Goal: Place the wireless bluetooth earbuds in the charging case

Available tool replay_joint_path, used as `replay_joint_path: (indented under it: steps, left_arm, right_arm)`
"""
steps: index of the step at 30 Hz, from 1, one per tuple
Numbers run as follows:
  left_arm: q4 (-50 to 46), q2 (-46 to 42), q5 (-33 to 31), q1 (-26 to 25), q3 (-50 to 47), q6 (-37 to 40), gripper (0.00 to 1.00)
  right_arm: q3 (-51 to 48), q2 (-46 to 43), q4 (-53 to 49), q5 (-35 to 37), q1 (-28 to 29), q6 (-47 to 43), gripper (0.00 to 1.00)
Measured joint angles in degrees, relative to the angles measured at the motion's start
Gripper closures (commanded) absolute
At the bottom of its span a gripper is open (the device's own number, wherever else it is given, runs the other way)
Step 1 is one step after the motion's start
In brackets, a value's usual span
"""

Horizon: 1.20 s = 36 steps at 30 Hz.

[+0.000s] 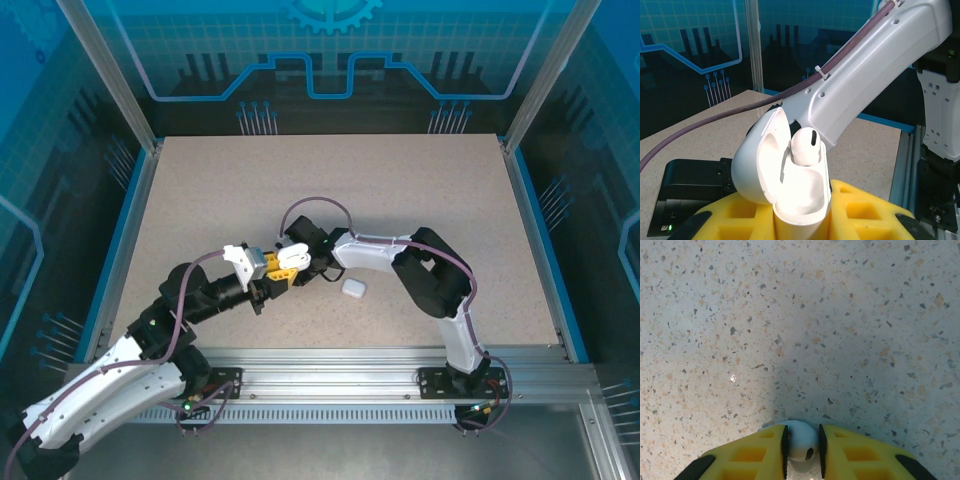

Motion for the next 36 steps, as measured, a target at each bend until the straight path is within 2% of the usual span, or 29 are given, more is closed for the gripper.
replay_joint_path:
  steps: [12,23,30,36]
  left_arm:
    - [0.0,0.0,0.0,0.0,0.0,0.0,0.93]
    - [0.0,-0.1,0.0,0.0,0.0,0.0,0.93]
    - [0.0,-0.1,0.0,0.0,0.0,0.0,0.93]
    - [0.0,-0.1,0.0,0.0,0.0,-0.9,0.93]
  right_arm:
    - [1.5,0.3,-2.2,2.6,2.0,-2.1,0.75]
    - [0.2,-0.5,-1.3,2.5,1.8,-2.3,0.8]
    - [-6.9,-7.1,-1.2,3.0,0.1,-1.8,0.8]
    - [-13.9,-19.5,-1.4,6.1,-2.6,-1.8,0.8]
